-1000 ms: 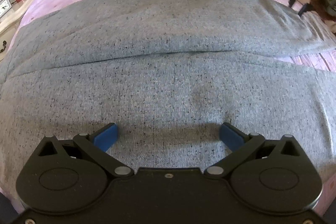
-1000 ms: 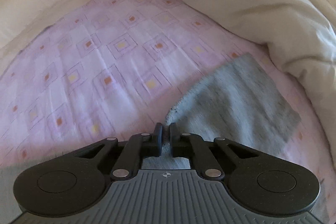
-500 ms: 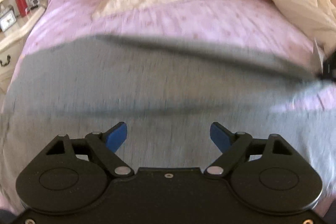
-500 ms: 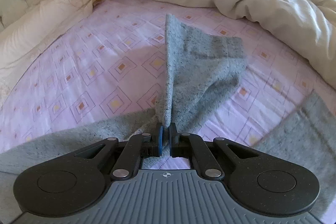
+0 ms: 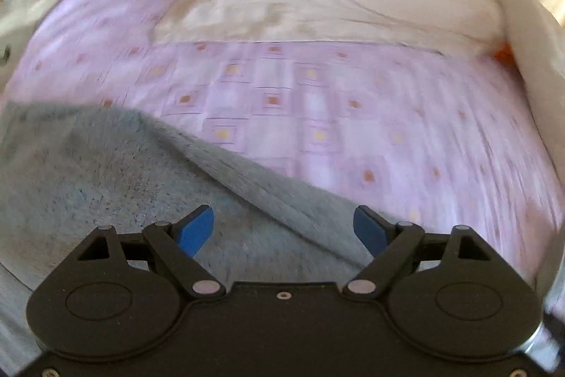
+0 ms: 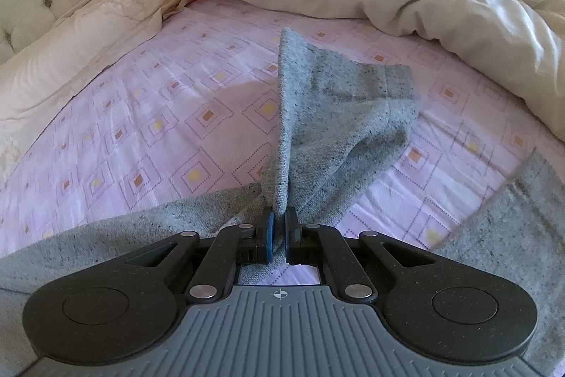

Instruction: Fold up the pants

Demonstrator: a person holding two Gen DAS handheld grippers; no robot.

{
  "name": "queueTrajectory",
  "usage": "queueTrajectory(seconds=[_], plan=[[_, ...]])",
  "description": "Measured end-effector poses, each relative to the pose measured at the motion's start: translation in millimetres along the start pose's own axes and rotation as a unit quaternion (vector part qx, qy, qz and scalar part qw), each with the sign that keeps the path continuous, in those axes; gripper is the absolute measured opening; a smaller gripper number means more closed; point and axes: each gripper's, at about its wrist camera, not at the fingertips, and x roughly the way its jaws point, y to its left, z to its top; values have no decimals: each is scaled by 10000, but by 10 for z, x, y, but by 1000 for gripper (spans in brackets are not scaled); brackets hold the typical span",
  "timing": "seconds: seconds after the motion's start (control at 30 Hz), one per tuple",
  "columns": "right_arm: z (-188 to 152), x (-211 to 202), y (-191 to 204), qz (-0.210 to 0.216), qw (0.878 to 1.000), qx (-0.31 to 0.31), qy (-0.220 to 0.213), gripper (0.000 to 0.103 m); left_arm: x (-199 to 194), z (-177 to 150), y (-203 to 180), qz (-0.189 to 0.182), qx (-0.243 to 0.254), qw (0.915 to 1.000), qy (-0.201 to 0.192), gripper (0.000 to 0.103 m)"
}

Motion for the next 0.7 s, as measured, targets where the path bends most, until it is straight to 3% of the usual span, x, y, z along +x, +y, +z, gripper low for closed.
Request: queueTrajectory(seconds=[0.2, 0.4, 0.43, 0.5, 0.53, 0.7], plan=[[6, 16, 8, -12, 10000, 39, 5, 6, 247, 138, 230, 276, -623, 9975, 160, 87], [7, 34, 28, -19, 10000, -5, -38, 6, 440, 247, 249, 340, -742, 9961, 341, 85], [11, 38, 27, -6, 10000, 4, -42, 6, 463, 285, 231, 365, -715, 9962, 342, 79], [18, 40, 31, 15, 10000, 8, -57, 6, 462, 329, 193, 446, -649, 9966, 250, 39], [22, 40, 32, 29, 10000, 9, -61, 6, 464, 353, 159, 498, -578, 9968, 240, 8], [32, 13, -15, 151, 9998, 117, -103, 6, 143, 314, 94, 504, -457, 9975, -186, 7]])
